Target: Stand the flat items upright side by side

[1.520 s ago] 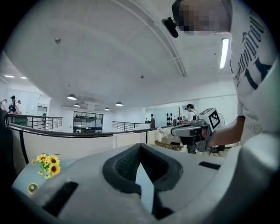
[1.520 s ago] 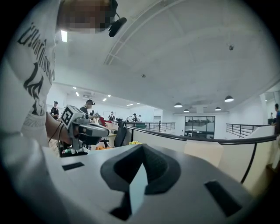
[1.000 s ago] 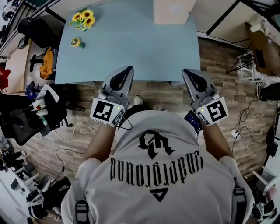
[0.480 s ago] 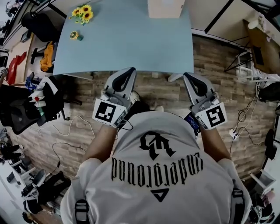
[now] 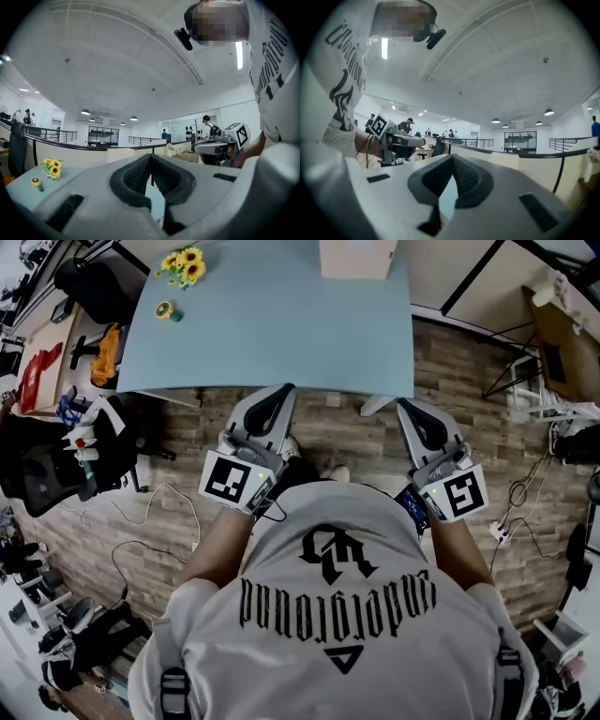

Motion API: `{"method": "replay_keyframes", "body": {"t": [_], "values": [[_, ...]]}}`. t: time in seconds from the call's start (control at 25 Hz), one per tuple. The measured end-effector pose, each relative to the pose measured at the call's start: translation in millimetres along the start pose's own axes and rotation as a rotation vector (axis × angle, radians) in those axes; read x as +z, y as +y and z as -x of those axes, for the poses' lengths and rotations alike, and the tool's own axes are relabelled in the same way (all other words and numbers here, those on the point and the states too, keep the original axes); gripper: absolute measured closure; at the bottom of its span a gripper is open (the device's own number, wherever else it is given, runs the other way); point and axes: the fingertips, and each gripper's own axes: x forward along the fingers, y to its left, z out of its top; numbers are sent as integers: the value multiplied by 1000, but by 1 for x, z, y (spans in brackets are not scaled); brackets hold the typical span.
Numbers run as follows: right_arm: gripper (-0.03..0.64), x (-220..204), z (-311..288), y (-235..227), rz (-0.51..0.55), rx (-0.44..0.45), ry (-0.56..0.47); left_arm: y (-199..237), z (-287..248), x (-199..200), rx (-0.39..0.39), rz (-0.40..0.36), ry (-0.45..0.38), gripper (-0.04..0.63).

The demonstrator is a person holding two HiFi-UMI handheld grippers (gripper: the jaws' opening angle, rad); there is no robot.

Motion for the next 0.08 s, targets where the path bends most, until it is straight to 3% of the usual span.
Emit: {"method": "replay_keyframes", "body": {"t": [0.08], "values": [[612,1,2,1,1,2,-1,-2,1,2,1,0,-3,597]]}}
